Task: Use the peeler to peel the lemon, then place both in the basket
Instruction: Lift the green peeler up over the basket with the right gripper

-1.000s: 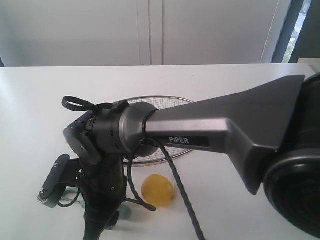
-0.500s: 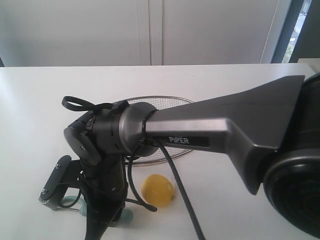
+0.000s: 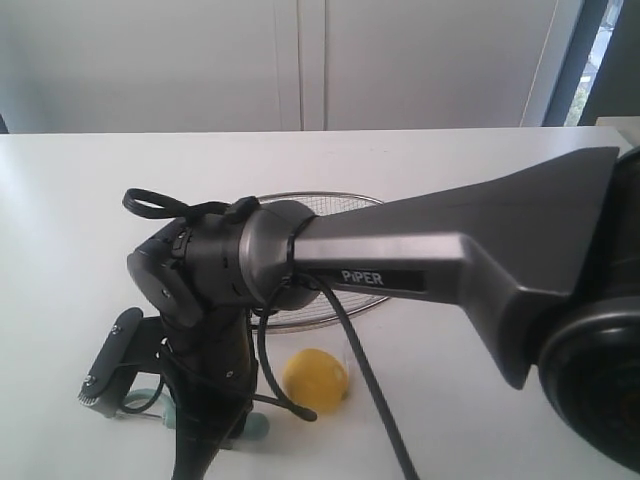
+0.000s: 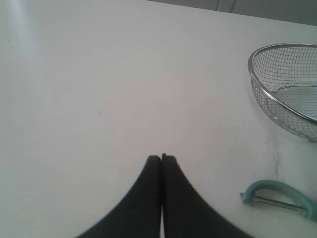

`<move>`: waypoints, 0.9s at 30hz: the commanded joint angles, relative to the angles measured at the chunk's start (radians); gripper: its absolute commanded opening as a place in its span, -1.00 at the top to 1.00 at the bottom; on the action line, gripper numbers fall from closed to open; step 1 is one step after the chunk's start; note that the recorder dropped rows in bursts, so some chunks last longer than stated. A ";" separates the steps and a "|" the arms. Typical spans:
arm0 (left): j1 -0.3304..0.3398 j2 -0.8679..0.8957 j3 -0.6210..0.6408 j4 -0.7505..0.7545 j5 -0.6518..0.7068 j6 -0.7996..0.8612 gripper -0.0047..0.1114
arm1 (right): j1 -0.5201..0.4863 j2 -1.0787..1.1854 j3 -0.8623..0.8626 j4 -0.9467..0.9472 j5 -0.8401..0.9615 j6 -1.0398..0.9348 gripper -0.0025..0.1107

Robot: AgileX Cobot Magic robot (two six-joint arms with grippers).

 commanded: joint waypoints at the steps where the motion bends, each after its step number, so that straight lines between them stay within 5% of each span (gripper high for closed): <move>1: -0.003 -0.005 0.003 -0.005 -0.001 0.002 0.92 | -0.001 -0.044 -0.001 0.000 0.008 -0.006 0.96; 27: -0.003 -0.005 0.003 -0.005 -0.001 0.002 0.92 | -0.001 -0.133 -0.001 0.000 0.148 -0.006 0.96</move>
